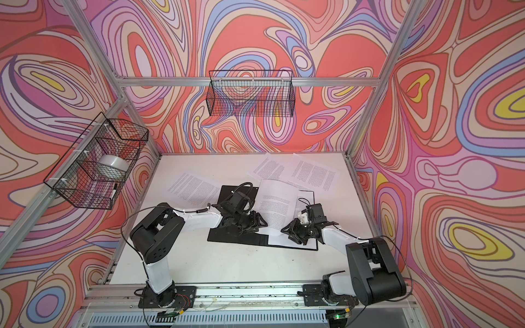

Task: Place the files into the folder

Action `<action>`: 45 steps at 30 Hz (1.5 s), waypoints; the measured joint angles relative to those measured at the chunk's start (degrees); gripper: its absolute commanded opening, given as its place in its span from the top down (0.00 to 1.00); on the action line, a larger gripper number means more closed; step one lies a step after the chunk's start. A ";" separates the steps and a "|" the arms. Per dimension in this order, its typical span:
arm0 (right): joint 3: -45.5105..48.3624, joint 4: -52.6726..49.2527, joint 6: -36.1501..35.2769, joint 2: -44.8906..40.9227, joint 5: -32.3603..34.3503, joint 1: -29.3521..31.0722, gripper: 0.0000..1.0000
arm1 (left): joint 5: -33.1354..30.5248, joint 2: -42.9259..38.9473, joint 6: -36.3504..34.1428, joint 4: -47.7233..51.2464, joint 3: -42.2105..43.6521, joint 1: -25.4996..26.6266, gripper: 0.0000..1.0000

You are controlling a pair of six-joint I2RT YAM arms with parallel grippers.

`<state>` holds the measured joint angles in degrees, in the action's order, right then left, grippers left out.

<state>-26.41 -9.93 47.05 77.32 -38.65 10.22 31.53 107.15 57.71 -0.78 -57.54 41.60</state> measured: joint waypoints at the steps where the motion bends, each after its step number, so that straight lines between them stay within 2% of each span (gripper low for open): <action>1: 0.17 0.00 -0.02 -0.17 -0.09 0.00 0.75 | 0.02 0.09 0.02 -0.15 0.00 0.00 0.43; 5: 0.66 -0.66 0.20 -1.05 -0.20 0.00 0.77 | 0.07 0.22 0.39 -0.76 0.11 -0.04 0.43; 17: 1.14 -4.39 -0.46 -6.34 0.09 0.00 1.00 | 0.92 0.26 0.63 -1.77 0.74 -0.57 0.44; 26: 1.36 -5.57 -1.09 -6.69 0.87 0.00 1.00 | 2.58 0.52 0.81 -3.28 1.46 -1.27 0.44; 38: 1.03 -11.15 -3.93 -6.38 8.81 0.00 1.00 | 4.55 0.94 0.81 -4.42 1.79 -2.08 0.44; 45: 0.24 -11.43 -3.89 -6.49 9.18 0.00 1.00 | 4.70 0.94 0.79 -4.42 1.77 -2.23 0.44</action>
<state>-26.17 -21.37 43.16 70.83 -29.47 10.22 36.23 108.09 58.50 -5.19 -55.77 39.38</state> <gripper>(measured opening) 0.047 0.557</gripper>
